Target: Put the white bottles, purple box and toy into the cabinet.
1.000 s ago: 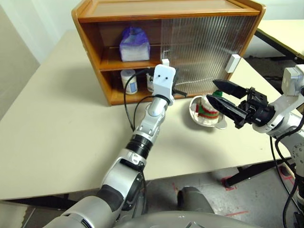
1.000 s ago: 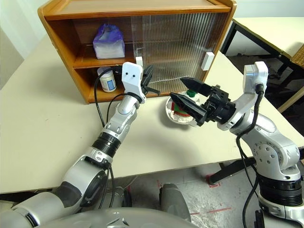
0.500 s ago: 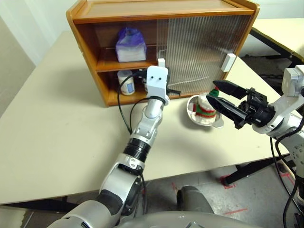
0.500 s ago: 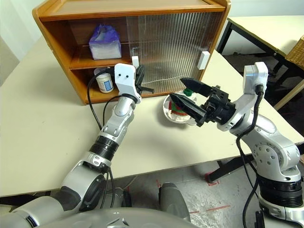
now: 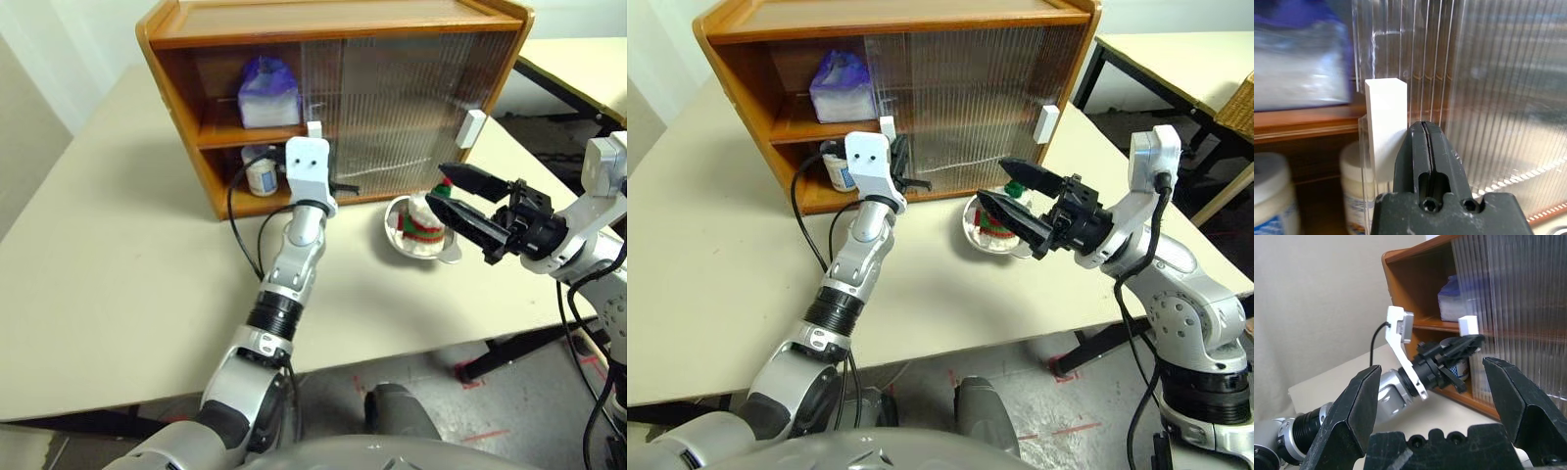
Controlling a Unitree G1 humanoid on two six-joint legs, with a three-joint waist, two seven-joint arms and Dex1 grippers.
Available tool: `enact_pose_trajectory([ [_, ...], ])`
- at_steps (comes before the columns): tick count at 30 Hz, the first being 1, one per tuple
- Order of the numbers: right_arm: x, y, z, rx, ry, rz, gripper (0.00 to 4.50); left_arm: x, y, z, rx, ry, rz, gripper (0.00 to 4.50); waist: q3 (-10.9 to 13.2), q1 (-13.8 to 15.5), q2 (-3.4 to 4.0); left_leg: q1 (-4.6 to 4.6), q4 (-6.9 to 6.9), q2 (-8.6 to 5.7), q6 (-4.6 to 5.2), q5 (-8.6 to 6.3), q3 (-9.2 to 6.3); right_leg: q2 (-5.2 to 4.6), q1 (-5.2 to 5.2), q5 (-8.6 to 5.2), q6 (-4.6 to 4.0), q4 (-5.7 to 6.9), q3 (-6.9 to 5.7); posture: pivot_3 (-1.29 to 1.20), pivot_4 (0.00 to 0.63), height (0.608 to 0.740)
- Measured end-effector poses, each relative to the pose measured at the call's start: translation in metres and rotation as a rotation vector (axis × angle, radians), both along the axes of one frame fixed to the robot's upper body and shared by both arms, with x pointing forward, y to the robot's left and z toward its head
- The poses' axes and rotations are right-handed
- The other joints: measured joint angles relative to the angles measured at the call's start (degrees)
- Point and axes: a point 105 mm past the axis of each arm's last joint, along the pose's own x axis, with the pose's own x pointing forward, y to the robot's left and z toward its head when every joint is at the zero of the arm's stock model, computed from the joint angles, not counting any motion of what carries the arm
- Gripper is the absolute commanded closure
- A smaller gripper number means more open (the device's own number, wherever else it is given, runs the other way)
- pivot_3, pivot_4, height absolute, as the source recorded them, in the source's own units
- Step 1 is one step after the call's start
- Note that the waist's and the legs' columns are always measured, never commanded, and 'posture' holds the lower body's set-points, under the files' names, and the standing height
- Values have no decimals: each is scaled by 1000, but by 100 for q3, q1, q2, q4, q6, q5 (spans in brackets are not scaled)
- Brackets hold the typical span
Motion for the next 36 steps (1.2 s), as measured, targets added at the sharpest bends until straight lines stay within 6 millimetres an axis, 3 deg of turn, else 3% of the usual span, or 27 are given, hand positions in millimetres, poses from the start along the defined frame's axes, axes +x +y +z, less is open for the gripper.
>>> enact_pose_trajectory([
  [17, 4, 1, 2, 4, -8, 24, 0, -2, 41, 1, 2, 14, 151, 4463, 0, 11, 0, 3, 0, 0, 0, 0, -1, -1, 0, 4, -1, 3, 0, -133, 0, 740],
  [36, 9, 0, 0, 18, 4, 35, 0, -10, 112, -1, 20, 39, 365, 4463, 0, 61, 0, 7, 0, 2, 0, 0, -2, -3, 0, 17, -9, 7, -1, -87, 0, 740],
])
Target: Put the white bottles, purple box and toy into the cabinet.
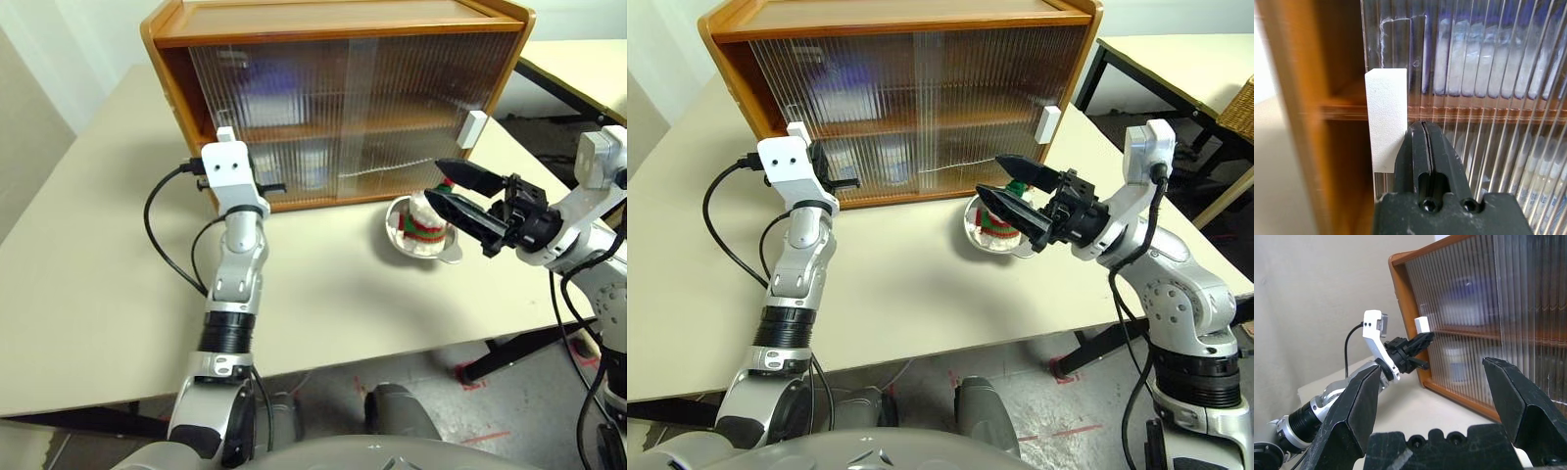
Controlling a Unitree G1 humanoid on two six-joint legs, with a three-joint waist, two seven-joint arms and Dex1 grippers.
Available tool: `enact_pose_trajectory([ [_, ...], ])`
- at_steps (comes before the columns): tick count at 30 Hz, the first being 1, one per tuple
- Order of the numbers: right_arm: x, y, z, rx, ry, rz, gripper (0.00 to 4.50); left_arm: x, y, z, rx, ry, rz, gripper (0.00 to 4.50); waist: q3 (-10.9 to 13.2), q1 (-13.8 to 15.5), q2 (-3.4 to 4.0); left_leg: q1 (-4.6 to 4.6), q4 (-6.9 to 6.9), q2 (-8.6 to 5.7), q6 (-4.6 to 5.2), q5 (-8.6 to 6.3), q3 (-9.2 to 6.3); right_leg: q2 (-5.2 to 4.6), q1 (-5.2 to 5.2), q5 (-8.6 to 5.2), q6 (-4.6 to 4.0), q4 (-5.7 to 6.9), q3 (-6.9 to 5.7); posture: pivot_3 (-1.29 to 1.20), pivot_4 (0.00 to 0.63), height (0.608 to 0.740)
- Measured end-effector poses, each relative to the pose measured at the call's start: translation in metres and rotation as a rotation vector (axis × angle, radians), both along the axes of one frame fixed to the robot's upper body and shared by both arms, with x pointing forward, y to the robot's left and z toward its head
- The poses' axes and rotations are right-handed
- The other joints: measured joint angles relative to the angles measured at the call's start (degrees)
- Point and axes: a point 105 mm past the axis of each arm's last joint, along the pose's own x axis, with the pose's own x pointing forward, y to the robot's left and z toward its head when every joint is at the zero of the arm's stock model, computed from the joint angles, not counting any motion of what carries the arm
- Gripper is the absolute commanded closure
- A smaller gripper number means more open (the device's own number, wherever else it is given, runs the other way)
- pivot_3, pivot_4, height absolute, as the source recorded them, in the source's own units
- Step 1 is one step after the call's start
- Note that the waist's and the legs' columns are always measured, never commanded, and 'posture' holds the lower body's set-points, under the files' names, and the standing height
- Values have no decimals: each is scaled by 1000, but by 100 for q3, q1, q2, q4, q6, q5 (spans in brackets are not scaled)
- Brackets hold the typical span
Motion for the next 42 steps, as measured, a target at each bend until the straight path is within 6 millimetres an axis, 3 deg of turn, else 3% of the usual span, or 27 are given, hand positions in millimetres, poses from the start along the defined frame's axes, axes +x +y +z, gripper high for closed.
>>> enact_pose_trajectory([
  [5, 2, 1, -1, -7, -1, 9, 0, -2, 16, 3, 7, -4, 62, 4463, 0, 66, 0, 1, 0, 0, 0, 0, -3, 1, -1, 8, -3, 0, -1, -77, 0, 740],
  [15, 3, 4, -2, -7, -3, 24, 0, -6, 12, 3, 2, -8, 16, 4463, 0, 130, 0, 1, 0, 7, 0, 0, -2, 15, -8, 7, -13, -1, 8, -64, 0, 740],
  [18, 5, 4, -3, -3, 0, 23, 0, -8, -1, 2, -12, -13, -87, 4463, 0, 202, 0, -1, 0, 2, 0, 0, 0, 9, -7, 8, -17, -4, 7, -67, 0, 740],
  [24, 5, 8, -4, -5, 2, 39, 0, -21, -63, 5, -35, -49, -486, 4463, 0, 297, 0, -9, -1, -6, 0, 0, 2, -3, -7, 4, -28, -12, 1, -81, 0, 740],
  [30, 5, 7, -5, -4, 4, 32, 0, -30, -92, 25, -60, -123, -791, 2382, 0, 251, 0, -7, -2, 1, 0, 0, 1, 9, -8, -8, -21, -10, 1, -94, 0, 740],
  [33, 6, 6, -5, -5, 7, 20, 0, -32, -92, 42, -62, -178, -900, 1152, -1, 253, 1, -5, -2, 2, 0, 0, 1, 12, -6, -12, -14, -9, 1, -101, 0, 740],
  [36, 9, 3, -8, -24, 9, -21, 0, -30, -85, 46, -56, -176, -1002, 35, 0, 244, 1, -4, -1, 2, 1, 1, 2, 14, -6, -12, -13, -8, 2, -107, 0, 740],
  [42, 21, -11, -12, -37, 14, -183, 0, -37, -53, 56, 8, -118, -1232, 35, -1, 191, 3, -4, -1, 18, 2, 1, 1, 35, -8, -20, -23, -7, 8, -114, 0, 740],
])
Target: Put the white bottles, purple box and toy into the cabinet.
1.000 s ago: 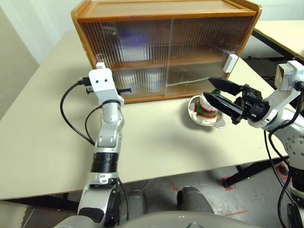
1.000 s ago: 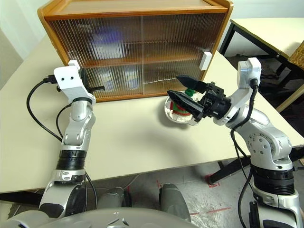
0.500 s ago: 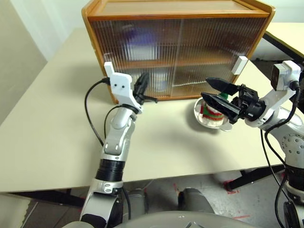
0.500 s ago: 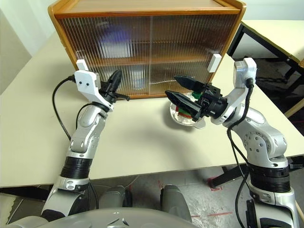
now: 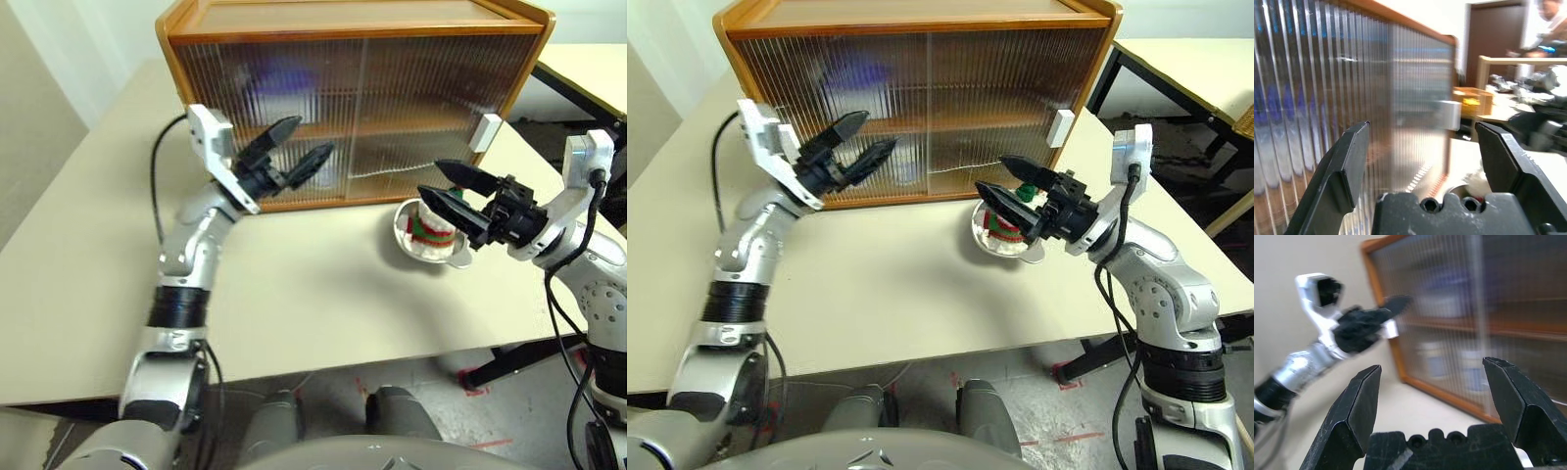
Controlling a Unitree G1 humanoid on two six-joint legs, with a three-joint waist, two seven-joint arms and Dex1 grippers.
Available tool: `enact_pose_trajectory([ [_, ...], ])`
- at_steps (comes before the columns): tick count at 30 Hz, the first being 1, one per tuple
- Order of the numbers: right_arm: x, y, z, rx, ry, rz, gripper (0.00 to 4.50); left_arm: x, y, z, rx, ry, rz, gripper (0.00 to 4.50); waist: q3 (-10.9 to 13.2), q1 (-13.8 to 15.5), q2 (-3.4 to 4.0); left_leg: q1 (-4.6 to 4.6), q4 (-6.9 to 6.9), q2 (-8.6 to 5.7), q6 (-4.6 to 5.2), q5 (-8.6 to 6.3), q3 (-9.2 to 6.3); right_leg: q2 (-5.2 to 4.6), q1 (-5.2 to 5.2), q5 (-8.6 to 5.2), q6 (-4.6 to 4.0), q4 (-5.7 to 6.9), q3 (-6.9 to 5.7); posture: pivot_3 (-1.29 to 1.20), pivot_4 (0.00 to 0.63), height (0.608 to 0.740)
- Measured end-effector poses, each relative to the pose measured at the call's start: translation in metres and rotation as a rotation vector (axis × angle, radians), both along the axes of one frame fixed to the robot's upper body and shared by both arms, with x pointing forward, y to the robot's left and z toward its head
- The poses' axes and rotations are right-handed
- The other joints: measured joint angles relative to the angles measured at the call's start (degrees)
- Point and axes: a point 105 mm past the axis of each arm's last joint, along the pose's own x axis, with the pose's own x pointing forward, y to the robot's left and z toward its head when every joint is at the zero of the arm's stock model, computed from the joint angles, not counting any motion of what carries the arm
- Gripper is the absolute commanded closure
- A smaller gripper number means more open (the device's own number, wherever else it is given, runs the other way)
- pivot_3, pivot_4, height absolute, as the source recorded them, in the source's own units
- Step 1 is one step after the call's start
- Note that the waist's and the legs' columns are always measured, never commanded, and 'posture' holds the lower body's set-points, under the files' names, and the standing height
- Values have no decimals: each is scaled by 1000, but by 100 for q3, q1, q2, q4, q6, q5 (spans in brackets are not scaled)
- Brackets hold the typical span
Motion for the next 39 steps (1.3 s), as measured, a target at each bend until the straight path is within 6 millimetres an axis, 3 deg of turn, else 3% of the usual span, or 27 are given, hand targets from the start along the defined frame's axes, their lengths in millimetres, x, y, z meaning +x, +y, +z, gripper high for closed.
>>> enact_pose_trajectory([
  [11, 29, -63, -12, -41, 10, -364, 0, -30, 21, -6, 79, 72, -138, 35, 1, -73, 2, 5, -4, 2, -3, -2, -1, 5, 0, 1, -1, 5, 25, -79, 0, 740],
  [14, 41, -77, -16, -47, 30, -447, 951, -33, 19, -4, 77, 63, -127, 0, 3, -72, 4, 8, -3, 2, -3, -2, 2, 5, 0, 4, 0, 6, 33, -76, 0, 740],
  [23, 66, -102, -17, -93, 52, -593, 4442, -32, 16, -10, 42, 67, -8, 0, 4, -72, 6, 10, -4, 4, 3, 1, 4, 21, -1, 16, -11, 6, 55, -59, 0, 740],
  [31, 85, -107, -14, -104, 21, -662, 4476, -29, 18, -16, 57, 61, 128, 0, 4, -66, 6, 11, -4, 4, 4, 2, 7, 24, -2, 20, -11, 6, 60, -39, 0, 740],
  [39, 103, -103, -28, -130, 54, -689, 4476, -31, 15, -20, 64, 57, 154, 0, 4, -67, 7, 15, -4, 4, 14, 8, 11, 27, -2, 24, -13, 8, 66, -37, 0, 740],
])
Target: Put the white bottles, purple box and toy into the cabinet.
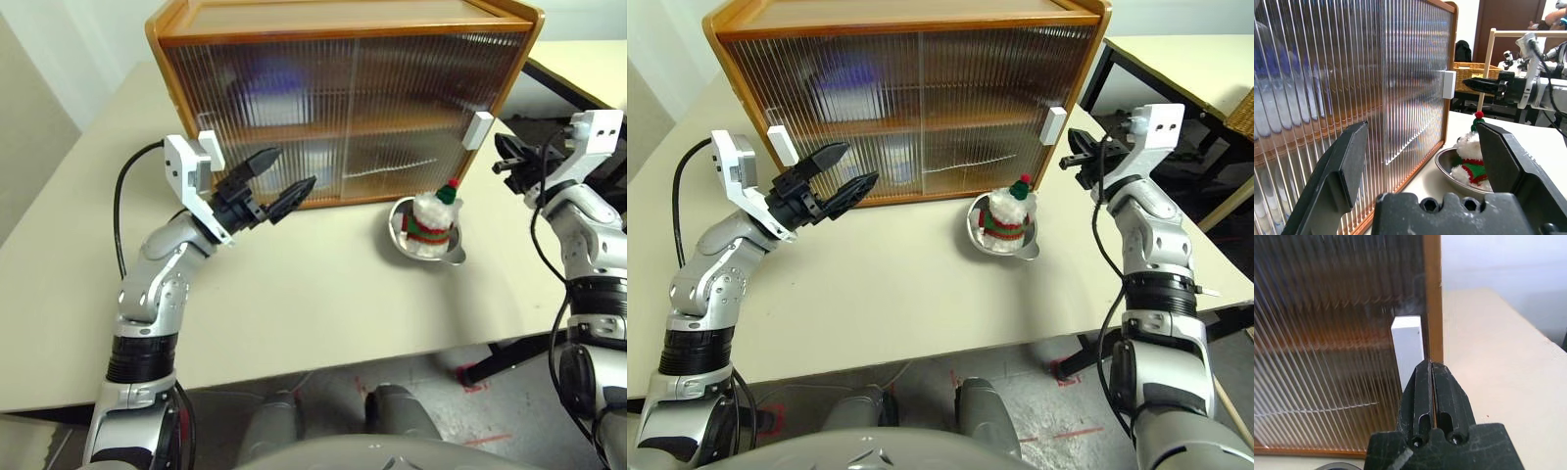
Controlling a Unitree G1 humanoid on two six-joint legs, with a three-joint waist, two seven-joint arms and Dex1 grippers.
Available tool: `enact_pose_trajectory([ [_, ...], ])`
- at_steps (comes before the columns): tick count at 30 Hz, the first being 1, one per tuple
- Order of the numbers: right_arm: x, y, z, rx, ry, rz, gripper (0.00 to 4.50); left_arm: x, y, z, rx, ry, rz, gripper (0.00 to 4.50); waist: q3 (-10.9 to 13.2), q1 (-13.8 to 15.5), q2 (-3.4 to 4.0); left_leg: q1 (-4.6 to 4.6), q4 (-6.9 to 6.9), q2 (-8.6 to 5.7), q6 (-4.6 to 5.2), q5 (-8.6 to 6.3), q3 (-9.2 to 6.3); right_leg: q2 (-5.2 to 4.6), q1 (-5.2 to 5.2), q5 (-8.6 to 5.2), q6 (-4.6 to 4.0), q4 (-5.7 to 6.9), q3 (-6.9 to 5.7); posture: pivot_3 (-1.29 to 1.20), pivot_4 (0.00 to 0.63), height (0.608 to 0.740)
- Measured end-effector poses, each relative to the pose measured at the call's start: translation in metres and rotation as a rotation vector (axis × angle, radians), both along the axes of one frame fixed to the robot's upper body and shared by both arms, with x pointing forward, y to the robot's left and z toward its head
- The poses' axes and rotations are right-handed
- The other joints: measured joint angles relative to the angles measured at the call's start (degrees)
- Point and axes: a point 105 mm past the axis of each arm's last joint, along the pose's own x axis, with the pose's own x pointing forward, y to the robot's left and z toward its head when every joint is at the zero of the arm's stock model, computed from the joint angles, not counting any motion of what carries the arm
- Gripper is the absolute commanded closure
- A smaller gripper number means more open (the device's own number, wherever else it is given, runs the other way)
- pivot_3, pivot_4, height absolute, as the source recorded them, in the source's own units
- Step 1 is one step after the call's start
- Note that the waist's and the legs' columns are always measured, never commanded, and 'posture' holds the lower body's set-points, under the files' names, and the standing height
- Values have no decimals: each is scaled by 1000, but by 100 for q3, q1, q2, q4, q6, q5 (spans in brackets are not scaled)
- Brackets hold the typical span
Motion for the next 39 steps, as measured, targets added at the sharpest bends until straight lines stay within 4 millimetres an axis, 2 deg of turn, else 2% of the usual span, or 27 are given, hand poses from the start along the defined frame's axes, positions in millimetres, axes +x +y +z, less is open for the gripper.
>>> enact_pose_trajectory([
  [12, 16, 3, -6, -83, 14, -67, 4476, 1, 1, 1, 14, -19, 17, 0, 0, -6, 2, 0, -1, 2, 4, 2, 2, 1, -1, 0, -1, 0, 5, -37, 0, 740],
  [24, 25, 17, -5, -96, 2, -32, 4476, 1, -2, 5, 10, -30, 9, 0, 0, -38, 3, 10, -1, 4, -5, -3, 13, 8, -1, 9, -2, 3, 23, -31, 0, 740],
  [31, 28, 45, -12, -72, 13, 70, 4476, 2, -4, 6, 8, -33, 3, 0, 0, -40, 3, 19, -1, 8, -8, -5, 27, 16, -2, 10, 0, 8, 41, -32, 0, 740],
  [39, 28, 76, -3, -70, 4, 152, 4476, 2, -4, 6, 9, -34, 2, 0, 1, -26, 4, 16, -2, 10, -16, -9, 29, 16, -9, 11, 1, 9, 44, -35, 0, 740],
])
